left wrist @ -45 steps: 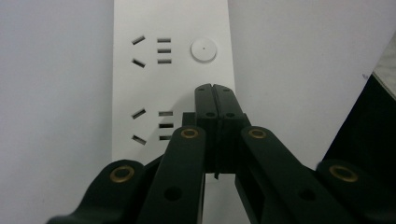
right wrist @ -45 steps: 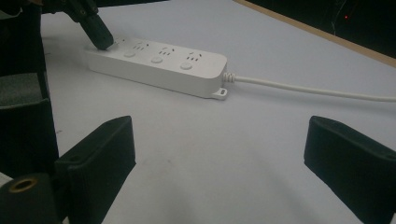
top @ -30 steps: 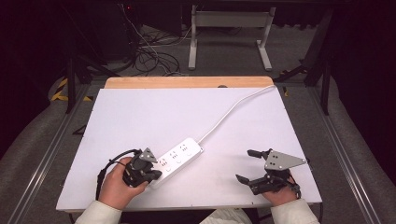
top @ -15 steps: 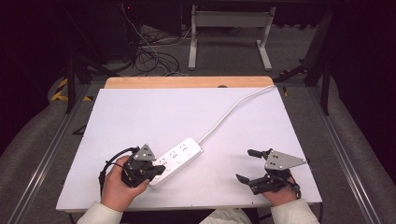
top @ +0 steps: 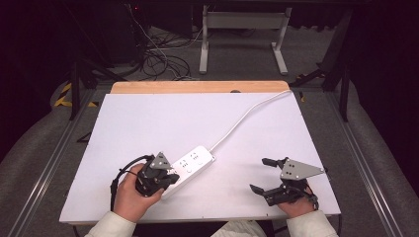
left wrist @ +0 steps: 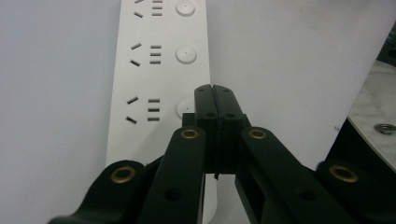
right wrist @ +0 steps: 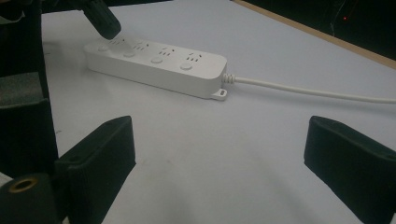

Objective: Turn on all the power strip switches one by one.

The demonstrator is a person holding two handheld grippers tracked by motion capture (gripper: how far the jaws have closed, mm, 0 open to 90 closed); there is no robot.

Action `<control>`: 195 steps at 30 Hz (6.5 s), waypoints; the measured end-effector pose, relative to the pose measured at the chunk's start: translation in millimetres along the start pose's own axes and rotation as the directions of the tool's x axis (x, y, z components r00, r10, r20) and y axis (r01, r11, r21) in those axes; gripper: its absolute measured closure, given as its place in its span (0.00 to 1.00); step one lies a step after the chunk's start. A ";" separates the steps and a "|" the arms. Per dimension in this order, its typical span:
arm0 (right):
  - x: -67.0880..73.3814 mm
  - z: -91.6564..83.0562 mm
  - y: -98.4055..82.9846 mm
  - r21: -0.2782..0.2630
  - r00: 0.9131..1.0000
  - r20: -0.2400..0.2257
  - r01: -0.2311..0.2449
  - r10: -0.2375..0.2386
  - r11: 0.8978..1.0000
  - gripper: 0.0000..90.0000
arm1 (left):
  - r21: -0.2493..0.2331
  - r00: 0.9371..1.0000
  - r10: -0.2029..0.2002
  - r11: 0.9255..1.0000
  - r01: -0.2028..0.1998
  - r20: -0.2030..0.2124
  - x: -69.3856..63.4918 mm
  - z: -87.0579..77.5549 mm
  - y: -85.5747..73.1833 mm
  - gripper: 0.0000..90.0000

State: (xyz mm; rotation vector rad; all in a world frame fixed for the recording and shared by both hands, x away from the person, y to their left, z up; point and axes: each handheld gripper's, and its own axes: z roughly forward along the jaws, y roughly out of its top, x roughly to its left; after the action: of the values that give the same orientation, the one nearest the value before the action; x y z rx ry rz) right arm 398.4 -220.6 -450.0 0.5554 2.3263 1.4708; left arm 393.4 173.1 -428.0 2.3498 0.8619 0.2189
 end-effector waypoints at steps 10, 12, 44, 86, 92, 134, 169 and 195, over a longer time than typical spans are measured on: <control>0.0 -0.1 0.0 0.000 1.000 -0.002 0.001 -0.001 1.000 0.10 | 0.004 1.000 -0.008 1.000 0.009 -0.024 6.3 11.6 4.7 1.00; 0.0 -0.2 0.0 0.000 1.000 -0.002 0.001 -0.001 1.000 0.10 | 0.008 1.000 -0.013 1.000 0.013 -0.009 6.6 14.7 5.0 1.00; 0.7 -0.3 0.1 0.001 1.000 -0.005 0.006 -0.006 1.000 0.10 | 0.048 0.998 0.029 0.999 -0.026 -0.050 4.4 25.4 3.6 1.00; 0.5 0.1 -0.2 0.001 1.000 -0.009 0.004 -0.004 1.000 0.10 | -0.100 0.999 -0.006 0.995 0.001 -0.054 2.9 -0.8 4.8 1.00; 0.5 0.3 -0.2 0.001 1.000 -0.010 0.005 -0.005 1.000 0.10 | -0.095 0.999 -0.004 0.995 0.000 -0.036 2.0 6.0 11.5 1.00; 0.2 -0.3 -0.3 0.002 1.000 -0.011 0.006 -0.006 1.000 0.10 | -0.046 0.999 -0.019 0.999 0.017 -0.048 8.7 48.2 27.0 1.00; 1.7 -0.1 0.0 0.002 1.000 -0.015 0.010 -0.010 1.000 0.10 | -0.038 0.996 0.010 0.999 -0.013 -0.083 6.2 52.8 24.5 1.00; 0.6 -0.5 -0.6 0.002 1.000 -0.012 0.005 -0.005 1.000 0.10 | -0.135 0.998 -0.003 0.991 -0.005 -0.060 0.2 23.8 34.9 1.00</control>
State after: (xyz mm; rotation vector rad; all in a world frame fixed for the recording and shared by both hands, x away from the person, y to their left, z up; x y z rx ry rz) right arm 397.6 -220.9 -450.4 0.5421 2.3364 1.4733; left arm 420.3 140.6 -425.9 2.2278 0.8478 0.3388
